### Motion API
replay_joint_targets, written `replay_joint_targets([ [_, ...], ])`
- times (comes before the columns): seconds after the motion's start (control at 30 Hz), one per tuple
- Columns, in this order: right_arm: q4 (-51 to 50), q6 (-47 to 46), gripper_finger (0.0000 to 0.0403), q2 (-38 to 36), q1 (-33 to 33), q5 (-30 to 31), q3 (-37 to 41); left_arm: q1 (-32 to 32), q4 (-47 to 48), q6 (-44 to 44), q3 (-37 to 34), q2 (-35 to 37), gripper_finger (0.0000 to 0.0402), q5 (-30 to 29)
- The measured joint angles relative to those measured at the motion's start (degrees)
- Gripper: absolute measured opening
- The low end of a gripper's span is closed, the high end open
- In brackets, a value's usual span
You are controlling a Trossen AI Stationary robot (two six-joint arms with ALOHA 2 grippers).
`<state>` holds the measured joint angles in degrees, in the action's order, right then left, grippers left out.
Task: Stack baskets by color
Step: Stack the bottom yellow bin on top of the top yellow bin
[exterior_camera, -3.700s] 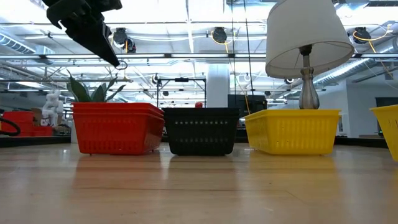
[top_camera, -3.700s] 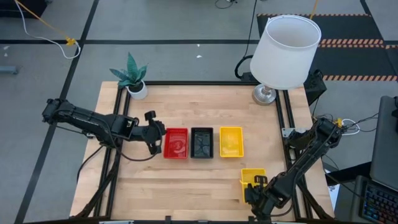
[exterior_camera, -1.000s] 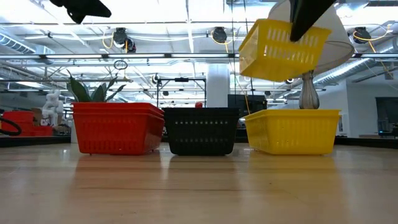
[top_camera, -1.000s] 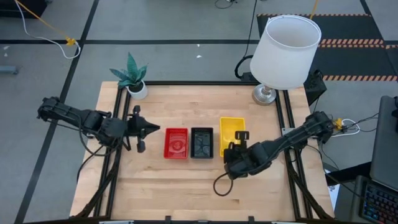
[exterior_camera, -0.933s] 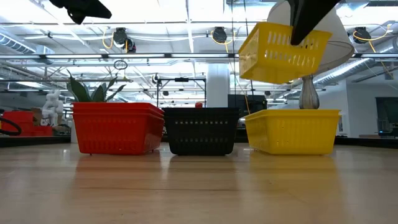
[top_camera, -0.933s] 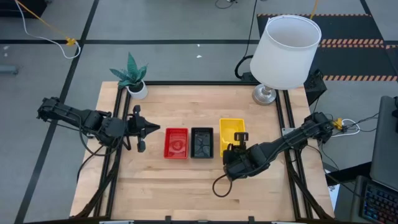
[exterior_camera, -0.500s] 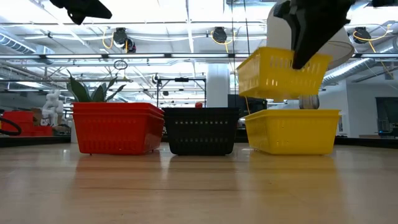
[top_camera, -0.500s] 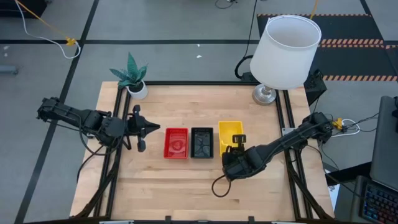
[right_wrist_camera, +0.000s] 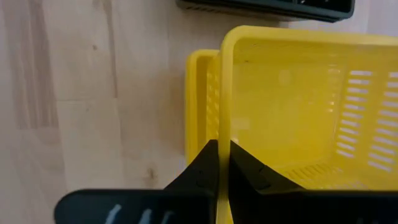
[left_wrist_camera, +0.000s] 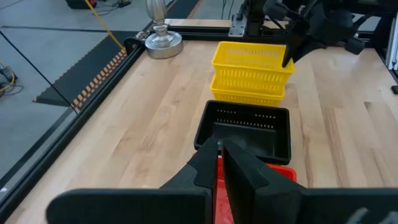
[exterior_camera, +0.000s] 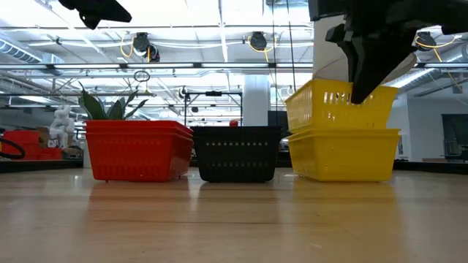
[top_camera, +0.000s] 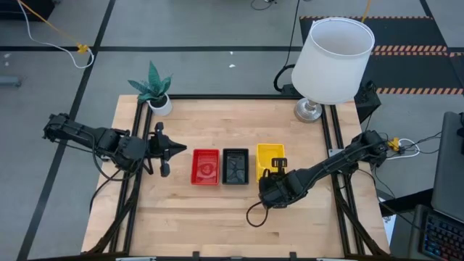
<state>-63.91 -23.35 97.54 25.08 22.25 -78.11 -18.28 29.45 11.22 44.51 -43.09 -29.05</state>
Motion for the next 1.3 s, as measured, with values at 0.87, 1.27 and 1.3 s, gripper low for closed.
replay_joint_targets([
  [0.87,0.9,-1.0,0.0009,0.0,-0.1,-0.1,0.8,0.0,0.0,0.5,0.0,0.0,0.0026,0.3],
  [1.27,0.9,-0.8,0.0036,0.0,-1.3,-0.1,0.8,0.0,0.0,0.5,0.0,0.0,0.0026,0.4],
  [1.3,0.9,-0.8,0.0039,0.0,-1.3,-0.1,0.8,0.0,0.0,0.5,0.0,0.0,0.0026,0.4],
])
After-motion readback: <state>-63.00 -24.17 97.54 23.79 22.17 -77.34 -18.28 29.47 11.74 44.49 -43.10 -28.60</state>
